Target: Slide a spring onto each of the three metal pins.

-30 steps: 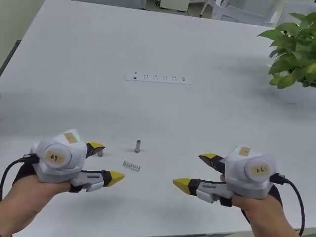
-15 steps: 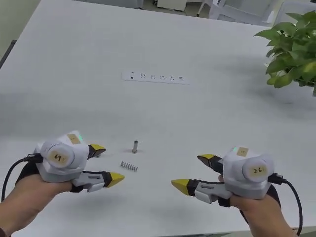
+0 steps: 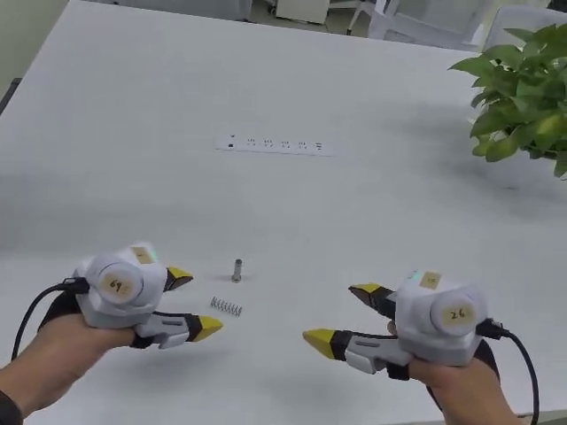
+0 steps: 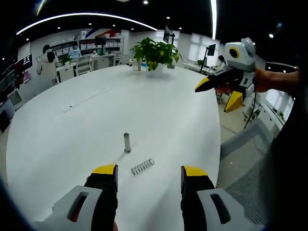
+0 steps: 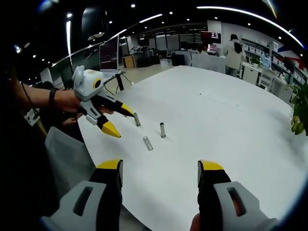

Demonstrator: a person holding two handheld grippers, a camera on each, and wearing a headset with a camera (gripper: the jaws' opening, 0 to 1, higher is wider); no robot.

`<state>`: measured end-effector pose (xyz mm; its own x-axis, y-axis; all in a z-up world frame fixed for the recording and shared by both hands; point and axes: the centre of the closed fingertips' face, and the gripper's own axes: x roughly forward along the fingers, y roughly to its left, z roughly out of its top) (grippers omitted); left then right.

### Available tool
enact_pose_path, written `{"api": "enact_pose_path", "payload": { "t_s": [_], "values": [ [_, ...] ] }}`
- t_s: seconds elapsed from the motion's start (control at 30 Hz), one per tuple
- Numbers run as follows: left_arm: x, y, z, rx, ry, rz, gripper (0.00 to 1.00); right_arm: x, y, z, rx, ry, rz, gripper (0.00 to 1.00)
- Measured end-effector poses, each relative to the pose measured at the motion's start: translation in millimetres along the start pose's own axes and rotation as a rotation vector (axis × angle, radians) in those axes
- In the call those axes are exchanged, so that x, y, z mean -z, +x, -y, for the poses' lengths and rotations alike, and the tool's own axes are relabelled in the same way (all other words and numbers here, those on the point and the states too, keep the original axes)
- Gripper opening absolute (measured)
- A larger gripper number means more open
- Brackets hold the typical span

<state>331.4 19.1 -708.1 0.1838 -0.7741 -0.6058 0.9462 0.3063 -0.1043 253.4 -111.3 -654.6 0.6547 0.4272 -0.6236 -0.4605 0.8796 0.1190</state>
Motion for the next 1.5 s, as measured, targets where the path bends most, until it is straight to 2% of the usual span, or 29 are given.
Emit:
{"api": "enact_pose_path", "payload": {
  "t_s": [0.3,0.43,0.67,0.8,0.87,1.0,1.2,1.37,1.43,1.5],
  "values": [
    [6.6,29.6,-1.8,0.039,0.010,-0.042,0.45,2.2,2.2,-0.8,-0.005,0.001,-0.005,0.61],
    [13.0,43.4,0.6,0.062,0.019,-0.075,0.43,1.7,2.2,-0.2,-0.005,0.002,-0.005,0.61],
    [21.4,60.3,-0.7,0.085,-0.015,-0.111,0.40,5.6,-0.3,2.7,0.001,0.012,-0.008,0.61],
    [26.2,65.6,3.0,0.103,-0.017,-0.131,0.38,8.0,-0.9,4.1,0.002,0.015,-0.013,0.61],
    [34.0,67.7,7.4,0.123,-0.013,-0.171,0.36,7.9,-1.8,4.4,0.002,0.019,-0.012,0.61],
    [34.4,68.2,11.6,0.130,-0.011,-0.171,0.35,7.2,-3.3,5.5,0.005,0.020,-0.009,0.61],
    [28.8,69.5,6.4,0.111,0.001,-0.155,0.34,7.9,-4.9,6.7,0.005,0.021,-0.008,0.61],
    [41.2,76.0,7.1,0.127,0.005,-0.197,0.31,9.7,-4.8,4.9,0.001,0.017,-0.013,0.61],
    [49.1,76.0,9.2,0.136,0.025,-0.231,0.28,9.8,-5.8,4.4,0.003,0.019,-0.012,0.61],
    [51.0,74.7,11.0,0.136,0.048,-0.236,0.27,9.9,-6.7,5.0,0.006,0.021,-0.009,0.61]
  ]
}}
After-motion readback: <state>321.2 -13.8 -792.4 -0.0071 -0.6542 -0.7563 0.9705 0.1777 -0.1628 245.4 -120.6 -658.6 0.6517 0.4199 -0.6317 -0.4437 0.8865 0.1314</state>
